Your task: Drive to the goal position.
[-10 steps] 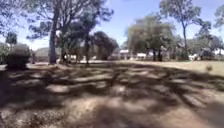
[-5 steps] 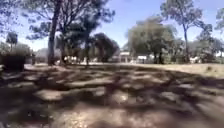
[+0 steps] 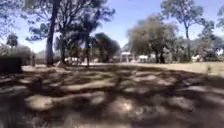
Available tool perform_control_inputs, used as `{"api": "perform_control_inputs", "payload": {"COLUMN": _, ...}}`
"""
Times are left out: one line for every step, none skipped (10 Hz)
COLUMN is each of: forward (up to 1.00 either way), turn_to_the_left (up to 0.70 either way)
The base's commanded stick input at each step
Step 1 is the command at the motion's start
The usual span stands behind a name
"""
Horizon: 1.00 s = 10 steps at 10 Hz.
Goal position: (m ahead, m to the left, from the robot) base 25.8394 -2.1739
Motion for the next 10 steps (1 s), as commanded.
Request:
{"api": "perform_control_inputs", "payload": {"forward": 0.70, "turn_to_the_left": 0.00}}
{"api": "perform_control_inputs", "payload": {"forward": 0.70, "turn_to_the_left": 0.00}}
{"api": "perform_control_inputs", "payload": {"forward": 0.70, "turn_to_the_left": 0.00}}
{"api": "perform_control_inputs", "payload": {"forward": 0.70, "turn_to_the_left": 0.00}}
{"api": "perform_control_inputs", "payload": {"forward": 0.70, "turn_to_the_left": 0.00}}
{"api": "perform_control_inputs", "payload": {"forward": 0.70, "turn_to_the_left": 0.00}}
{"api": "perform_control_inputs", "payload": {"forward": 0.70, "turn_to_the_left": 0.00}}
{"api": "perform_control_inputs", "payload": {"forward": 0.70, "turn_to_the_left": 0.00}}
{"api": "perform_control_inputs", "payload": {"forward": 0.70, "turn_to_the_left": 0.00}}
{"api": "perform_control_inputs", "payload": {"forward": 0.70, "turn_to_the_left": 0.00}}
